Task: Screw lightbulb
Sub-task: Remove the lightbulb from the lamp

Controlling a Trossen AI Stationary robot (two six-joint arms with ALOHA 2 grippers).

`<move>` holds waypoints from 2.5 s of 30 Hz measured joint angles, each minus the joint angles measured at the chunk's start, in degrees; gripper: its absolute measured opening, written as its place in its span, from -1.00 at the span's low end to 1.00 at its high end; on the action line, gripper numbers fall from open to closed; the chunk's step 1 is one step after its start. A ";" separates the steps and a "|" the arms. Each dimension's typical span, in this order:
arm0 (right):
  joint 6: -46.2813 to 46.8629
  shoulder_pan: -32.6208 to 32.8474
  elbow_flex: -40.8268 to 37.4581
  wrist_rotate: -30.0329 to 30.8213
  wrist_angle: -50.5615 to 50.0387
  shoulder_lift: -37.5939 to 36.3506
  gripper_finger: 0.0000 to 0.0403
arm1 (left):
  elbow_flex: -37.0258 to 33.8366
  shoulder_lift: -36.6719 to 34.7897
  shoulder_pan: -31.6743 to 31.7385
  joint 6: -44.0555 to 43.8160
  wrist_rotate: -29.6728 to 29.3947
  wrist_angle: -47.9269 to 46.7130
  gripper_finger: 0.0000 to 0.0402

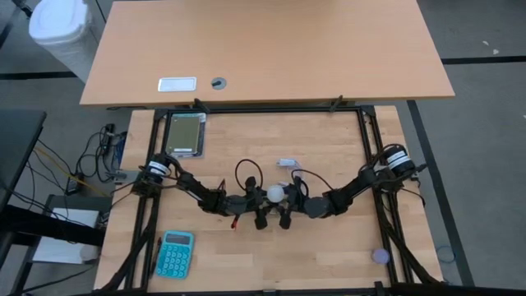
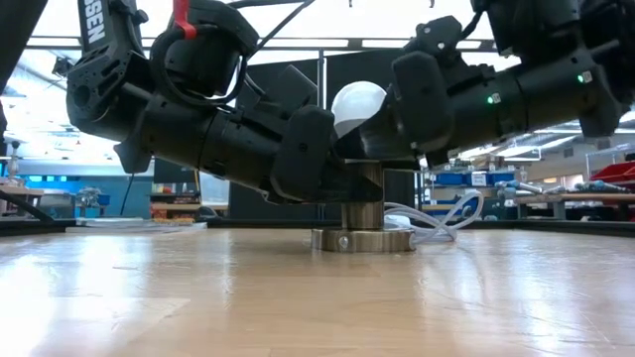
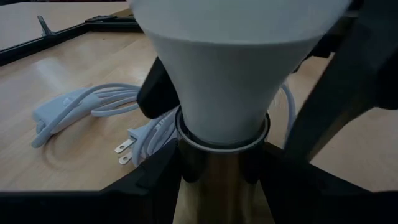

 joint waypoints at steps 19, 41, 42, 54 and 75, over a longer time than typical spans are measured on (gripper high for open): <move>-3.16 3.22 -2.33 8.01 12.21 3.30 0.13 | 0.00 0.02 0.00 -0.64 -0.06 0.13 0.00; -3.25 1.58 -3.82 2.13 14.36 3.30 -0.20 | -0.04 0.02 -0.02 -0.86 -0.38 -0.18 0.00; -3.24 1.61 -3.98 1.99 14.45 3.30 -0.21 | -0.04 0.02 -0.02 -0.84 -0.29 -0.28 0.00; -3.52 1.31 -5.70 -2.52 15.78 3.18 -0.24 | 0.02 0.00 -0.04 0.40 0.39 -0.86 -0.01; -7.31 -12.95 -12.66 -44.23 23.74 2.95 -0.24 | 0.13 -0.02 -0.07 0.68 2.42 -1.05 -0.01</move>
